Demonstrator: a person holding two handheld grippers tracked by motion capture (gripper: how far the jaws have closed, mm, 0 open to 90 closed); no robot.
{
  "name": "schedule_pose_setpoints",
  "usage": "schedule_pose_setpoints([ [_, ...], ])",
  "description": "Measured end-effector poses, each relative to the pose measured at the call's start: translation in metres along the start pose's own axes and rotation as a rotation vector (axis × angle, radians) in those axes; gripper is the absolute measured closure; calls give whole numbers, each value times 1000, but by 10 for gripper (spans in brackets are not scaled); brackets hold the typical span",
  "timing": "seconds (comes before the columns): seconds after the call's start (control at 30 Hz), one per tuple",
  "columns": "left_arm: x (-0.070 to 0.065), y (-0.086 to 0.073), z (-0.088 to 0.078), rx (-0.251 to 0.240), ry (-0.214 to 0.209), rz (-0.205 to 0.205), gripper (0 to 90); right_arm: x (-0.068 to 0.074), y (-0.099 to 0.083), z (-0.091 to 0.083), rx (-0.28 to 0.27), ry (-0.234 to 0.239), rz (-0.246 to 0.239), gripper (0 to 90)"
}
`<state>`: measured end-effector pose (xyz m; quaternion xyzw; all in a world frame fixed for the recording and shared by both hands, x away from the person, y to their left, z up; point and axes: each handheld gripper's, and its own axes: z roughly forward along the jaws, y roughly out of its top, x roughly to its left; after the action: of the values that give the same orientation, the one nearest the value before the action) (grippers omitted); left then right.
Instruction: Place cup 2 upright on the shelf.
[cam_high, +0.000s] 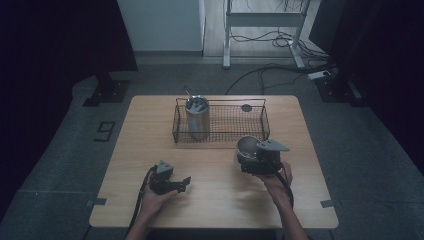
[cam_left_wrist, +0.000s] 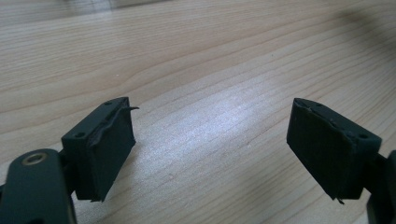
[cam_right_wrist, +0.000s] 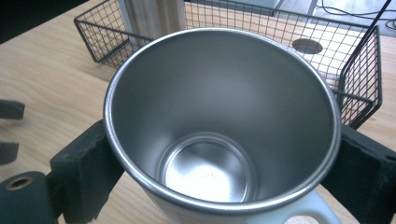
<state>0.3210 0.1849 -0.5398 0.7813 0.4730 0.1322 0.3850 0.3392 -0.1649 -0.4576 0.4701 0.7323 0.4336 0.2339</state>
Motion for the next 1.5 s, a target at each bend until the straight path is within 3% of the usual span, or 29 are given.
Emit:
schedule_pose_setpoints([
  [0.1, 1, -1, 1, 6, 21, 11, 151, 0, 7, -1, -4, -4, 11, 74],
  [0.6, 3, -2, -4, 6, 8, 14, 150, 3, 44, 0, -7, -33, 21, 74],
  [1.5, 1, -2, -4, 11, -17, 10, 151, -3, 80, 10, -20, -32, 57, 74],
])
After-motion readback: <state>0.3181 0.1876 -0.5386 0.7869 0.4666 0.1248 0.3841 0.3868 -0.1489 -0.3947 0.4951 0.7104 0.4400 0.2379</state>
